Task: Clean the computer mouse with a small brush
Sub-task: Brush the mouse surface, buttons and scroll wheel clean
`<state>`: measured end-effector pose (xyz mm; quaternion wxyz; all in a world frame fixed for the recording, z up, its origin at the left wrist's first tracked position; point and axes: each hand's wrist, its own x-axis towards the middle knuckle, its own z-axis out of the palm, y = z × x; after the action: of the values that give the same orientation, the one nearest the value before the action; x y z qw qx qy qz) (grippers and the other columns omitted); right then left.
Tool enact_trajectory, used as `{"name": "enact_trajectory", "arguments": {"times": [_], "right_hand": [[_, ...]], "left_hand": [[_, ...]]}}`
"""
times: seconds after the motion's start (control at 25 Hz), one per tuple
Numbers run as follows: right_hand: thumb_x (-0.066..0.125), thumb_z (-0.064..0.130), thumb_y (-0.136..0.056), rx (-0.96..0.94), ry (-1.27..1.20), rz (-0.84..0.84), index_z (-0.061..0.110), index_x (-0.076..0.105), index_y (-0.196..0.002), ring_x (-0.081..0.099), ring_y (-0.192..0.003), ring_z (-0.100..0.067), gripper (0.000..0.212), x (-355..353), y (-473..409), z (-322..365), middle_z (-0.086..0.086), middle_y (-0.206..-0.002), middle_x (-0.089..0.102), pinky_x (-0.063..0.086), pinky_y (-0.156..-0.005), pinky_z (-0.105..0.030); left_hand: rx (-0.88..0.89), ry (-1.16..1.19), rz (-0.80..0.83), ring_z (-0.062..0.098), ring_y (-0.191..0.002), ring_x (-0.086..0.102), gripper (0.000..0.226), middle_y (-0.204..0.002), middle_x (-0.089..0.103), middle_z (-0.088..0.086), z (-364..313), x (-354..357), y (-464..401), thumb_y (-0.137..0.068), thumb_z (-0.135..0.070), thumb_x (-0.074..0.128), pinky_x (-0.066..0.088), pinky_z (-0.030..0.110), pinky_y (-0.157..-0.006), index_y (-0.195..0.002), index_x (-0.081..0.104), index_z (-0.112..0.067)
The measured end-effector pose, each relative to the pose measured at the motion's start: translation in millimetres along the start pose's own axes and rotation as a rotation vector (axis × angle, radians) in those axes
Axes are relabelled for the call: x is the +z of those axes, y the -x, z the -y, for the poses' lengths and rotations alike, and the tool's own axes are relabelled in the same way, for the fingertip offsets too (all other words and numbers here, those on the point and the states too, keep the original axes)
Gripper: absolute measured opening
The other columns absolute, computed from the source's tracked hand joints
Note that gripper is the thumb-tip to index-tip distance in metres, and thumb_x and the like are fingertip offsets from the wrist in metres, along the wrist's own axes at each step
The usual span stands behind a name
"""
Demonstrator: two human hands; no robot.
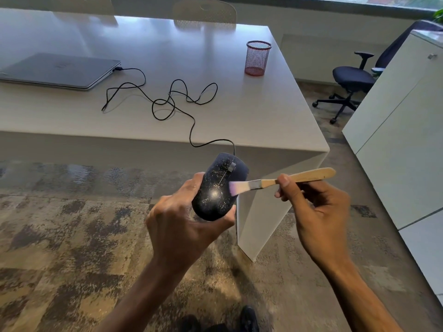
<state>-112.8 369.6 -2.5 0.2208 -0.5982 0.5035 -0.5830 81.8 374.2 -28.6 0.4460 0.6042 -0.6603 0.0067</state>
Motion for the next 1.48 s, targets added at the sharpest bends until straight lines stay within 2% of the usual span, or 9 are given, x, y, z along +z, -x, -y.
{"name": "enact_trajectory", "arguments": {"times": [0.12, 0.28, 0.52, 0.8, 0.96, 1.16, 1.24, 1.36, 1.48], "right_hand": [[0.065, 0.033, -0.091, -0.003, -0.003, -0.094, 0.03, 0.07, -0.083, 0.069, -0.072, -0.013, 0.01, -5.2, -2.6, 0.0, 0.008, -0.08, 0.072, 0.058, -0.07, -0.037], [0.064, 0.026, -0.091, -0.136, -0.067, 0.057, 0.032, 0.069, -0.088, 0.068, -0.071, -0.008, 0.009, 8.2, 11.2, 10.3, 0.012, -0.081, 0.072, 0.055, -0.064, -0.021], [0.064, 0.034, -0.091, -0.047, 0.024, -0.094, 0.036, 0.068, -0.084, 0.068, -0.072, -0.015, 0.008, -1.4, 5.1, 0.0, 0.012, -0.083, 0.072, 0.055, -0.065, -0.044], [0.063, 0.031, -0.088, -0.14, 0.006, 0.072, 0.035, 0.067, -0.083, 0.065, -0.069, -0.012, 0.008, 11.8, 21.2, 4.5, 0.009, -0.084, 0.071, 0.052, -0.06, -0.022], [0.064, 0.035, -0.09, -0.105, 0.008, -0.094, 0.037, 0.066, -0.085, 0.065, -0.068, -0.015, 0.006, -0.8, 13.8, -2.0, 0.019, -0.081, 0.071, 0.053, -0.058, -0.036], [0.064, 0.034, -0.088, -0.169, -0.016, 0.09, 0.033, 0.069, -0.091, 0.064, -0.069, -0.007, 0.006, 12.1, 27.5, 4.2, 0.015, -0.085, 0.07, 0.052, -0.059, -0.022], [0.062, 0.032, -0.088, -0.149, 0.018, 0.076, 0.035, 0.067, -0.081, 0.063, -0.067, -0.012, 0.01, 10.2, 25.0, 1.2, 0.01, -0.082, 0.069, 0.051, -0.058, -0.03], [0.062, 0.031, -0.089, -0.141, 0.027, -0.06, 0.033, 0.066, -0.085, 0.063, -0.065, -0.017, 0.007, 2.0, 18.7, -1.7, 0.009, -0.08, 0.069, 0.05, -0.056, -0.037], [0.063, 0.028, -0.088, -0.217, -0.02, 0.018, 0.031, 0.068, -0.081, 0.064, -0.068, -0.005, 0.009, 9.0, 25.3, 5.8, 0.011, -0.082, 0.07, 0.051, -0.058, -0.02]], "left_hand": [[-0.007, -0.024, 0.006, 0.021, -0.061, 0.062, 0.072, -0.076, 0.068, -0.005, 0.5, 0.5, -0.8, -0.065, -0.067, 0.064, 0.051, 0.03, -0.06, -0.12, 0.063, -0.021], [0.012, -0.019, -0.009, 0.021, -0.06, 0.062, 0.076, -0.077, 0.07, -0.001, -0.3, 3.6, -1.6, -0.067, -0.069, 0.061, 0.054, 0.034, -0.058, -0.121, 0.062, -0.015], [0.005, -0.015, 0.007, 0.022, -0.061, 0.063, 0.07, -0.077, 0.067, -0.004, 0.9, 3.7, -3.6, -0.066, -0.067, 0.066, 0.053, 0.034, -0.056, -0.118, 0.063, -0.02], [0.028, -0.044, -0.001, 0.023, -0.061, 0.061, 0.074, -0.078, 0.069, -0.001, 1.8, 7.2, -3.6, -0.064, -0.067, 0.064, 0.05, 0.03, -0.059, -0.119, 0.064, -0.017], [0.031, -0.042, -0.035, 0.023, -0.06, 0.063, 0.074, -0.076, 0.069, 0.0, -0.4, 6.3, -4.1, -0.066, -0.067, 0.063, 0.053, 0.034, -0.058, -0.116, 0.066, -0.013], [0.052, -0.077, -0.002, 0.022, -0.056, 0.058, 0.074, -0.07, 0.066, 0.003, 2.0, 7.2, -1.2, -0.061, -0.058, 0.072, 0.042, 0.027, -0.061, -0.115, 0.066, -0.008], [0.055, -0.067, -0.014, 0.023, -0.057, 0.059, 0.072, -0.071, 0.067, 0.002, 0.7, 6.6, -1.2, -0.061, -0.058, 0.07, 0.042, 0.027, -0.061, -0.114, 0.067, -0.009], [0.051, -0.067, -0.04, 0.02, -0.059, 0.058, 0.068, -0.072, 0.067, -0.002, -3.7, 4.4, -2.3, -0.066, -0.064, 0.064, 0.047, 0.028, -0.06, -0.11, 0.068, -0.013], [0.059, -0.07, -0.015, 0.019, -0.057, 0.057, 0.073, -0.068, 0.065, 0.001, -2.6, 4.1, 0.0, -0.064, -0.063, 0.065, 0.045, 0.028, -0.06, -0.113, 0.067, -0.008]]}}
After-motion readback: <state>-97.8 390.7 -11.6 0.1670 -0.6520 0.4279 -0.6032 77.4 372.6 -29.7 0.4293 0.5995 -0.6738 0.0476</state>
